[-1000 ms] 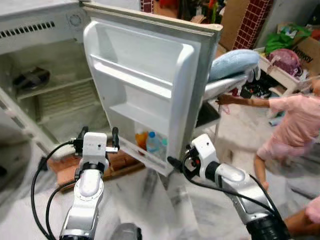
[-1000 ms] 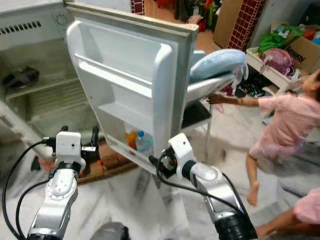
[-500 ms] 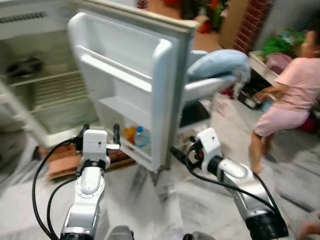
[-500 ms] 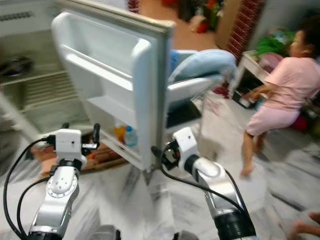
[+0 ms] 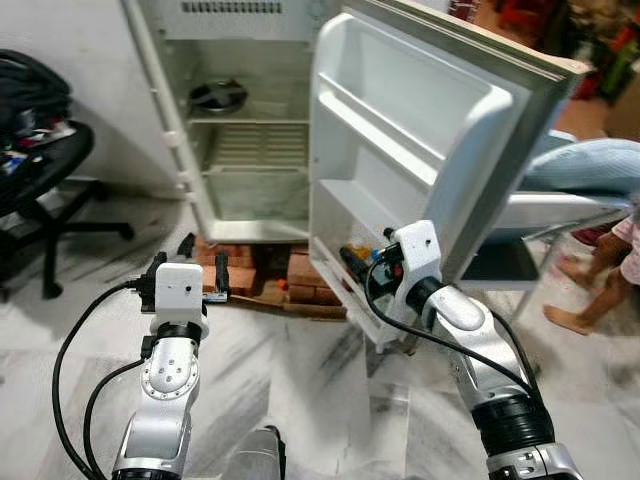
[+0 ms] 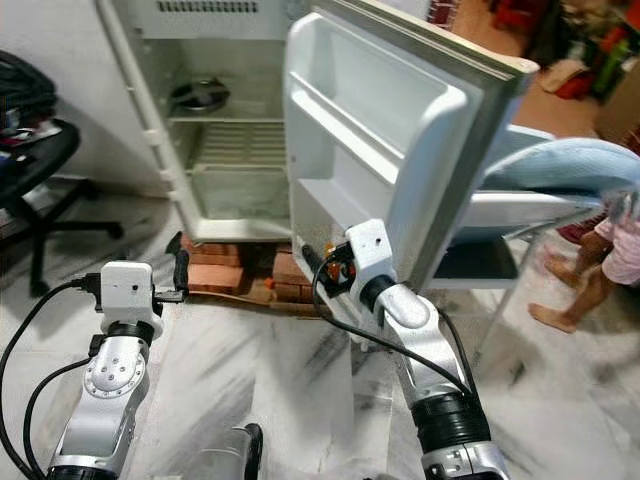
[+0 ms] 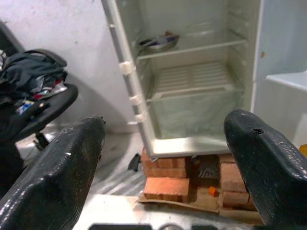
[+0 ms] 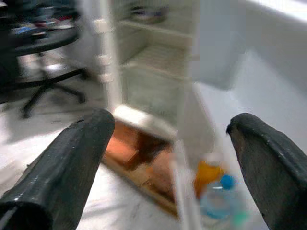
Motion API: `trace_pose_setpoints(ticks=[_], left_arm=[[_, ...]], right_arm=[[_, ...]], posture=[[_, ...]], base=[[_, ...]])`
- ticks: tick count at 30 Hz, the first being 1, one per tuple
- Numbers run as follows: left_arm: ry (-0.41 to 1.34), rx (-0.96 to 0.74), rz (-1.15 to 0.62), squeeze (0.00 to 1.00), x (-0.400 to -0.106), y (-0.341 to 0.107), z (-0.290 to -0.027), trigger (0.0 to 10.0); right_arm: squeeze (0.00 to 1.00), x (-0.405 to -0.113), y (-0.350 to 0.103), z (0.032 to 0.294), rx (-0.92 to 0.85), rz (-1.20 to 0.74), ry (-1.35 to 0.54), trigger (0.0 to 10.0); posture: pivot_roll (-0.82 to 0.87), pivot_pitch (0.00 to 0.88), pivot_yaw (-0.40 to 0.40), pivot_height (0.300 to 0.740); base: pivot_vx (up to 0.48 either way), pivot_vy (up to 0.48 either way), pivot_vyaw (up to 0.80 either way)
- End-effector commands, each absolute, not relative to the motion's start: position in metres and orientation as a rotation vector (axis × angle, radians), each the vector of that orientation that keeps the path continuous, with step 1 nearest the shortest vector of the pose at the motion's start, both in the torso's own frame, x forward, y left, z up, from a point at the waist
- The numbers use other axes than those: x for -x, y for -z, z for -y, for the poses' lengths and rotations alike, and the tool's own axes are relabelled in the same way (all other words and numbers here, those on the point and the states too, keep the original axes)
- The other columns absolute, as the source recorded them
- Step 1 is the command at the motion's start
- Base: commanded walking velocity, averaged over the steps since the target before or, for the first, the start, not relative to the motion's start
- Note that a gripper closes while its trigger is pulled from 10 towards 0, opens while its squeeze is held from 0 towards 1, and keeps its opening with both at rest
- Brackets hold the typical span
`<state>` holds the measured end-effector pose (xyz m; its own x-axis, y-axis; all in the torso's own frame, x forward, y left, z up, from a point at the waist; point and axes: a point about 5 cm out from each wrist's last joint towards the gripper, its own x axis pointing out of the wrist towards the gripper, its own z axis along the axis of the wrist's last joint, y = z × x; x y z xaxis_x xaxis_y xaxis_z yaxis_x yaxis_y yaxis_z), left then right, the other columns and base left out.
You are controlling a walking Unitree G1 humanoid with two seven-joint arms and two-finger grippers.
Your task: Restocking fridge
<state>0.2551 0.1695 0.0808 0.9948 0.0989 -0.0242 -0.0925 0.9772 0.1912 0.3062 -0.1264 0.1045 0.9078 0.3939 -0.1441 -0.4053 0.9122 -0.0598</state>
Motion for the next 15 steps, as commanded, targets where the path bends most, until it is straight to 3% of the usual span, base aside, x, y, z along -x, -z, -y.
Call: trace_pose_setpoints(ticks=[1,11,15], left_arm=[[-0.076,-0.183,-0.066,0.0,-0.254,-0.076,-0.168,10.0],[-0.056,-0.216,-0.119,0.0,-0.251,-0.068,-0.167,10.0],[-0.044,-0.226,-0.182,0.0,-0.25,-0.06,-0.167,10.0]], right_arm=[[0.0,-0.311,-0.106,0.146,0.115,-0.107,-0.26,10.0],[0.0,-0.306,-0.094,0.18,0.119,-0.13,-0.031,10.0],[0.0,-0.32,-0.101,0.187,-0.001,-0.101,0.088,10.0]], posture=[[0.13,0.047,-0.004,0.74],[0.13,0.047,0.001,0.74],[0.12,0.047,0.006,0.74]], base=[[0.0,0.0,0.0],[0.0,0.0,0.0],[0.0,0.0,0.0]])
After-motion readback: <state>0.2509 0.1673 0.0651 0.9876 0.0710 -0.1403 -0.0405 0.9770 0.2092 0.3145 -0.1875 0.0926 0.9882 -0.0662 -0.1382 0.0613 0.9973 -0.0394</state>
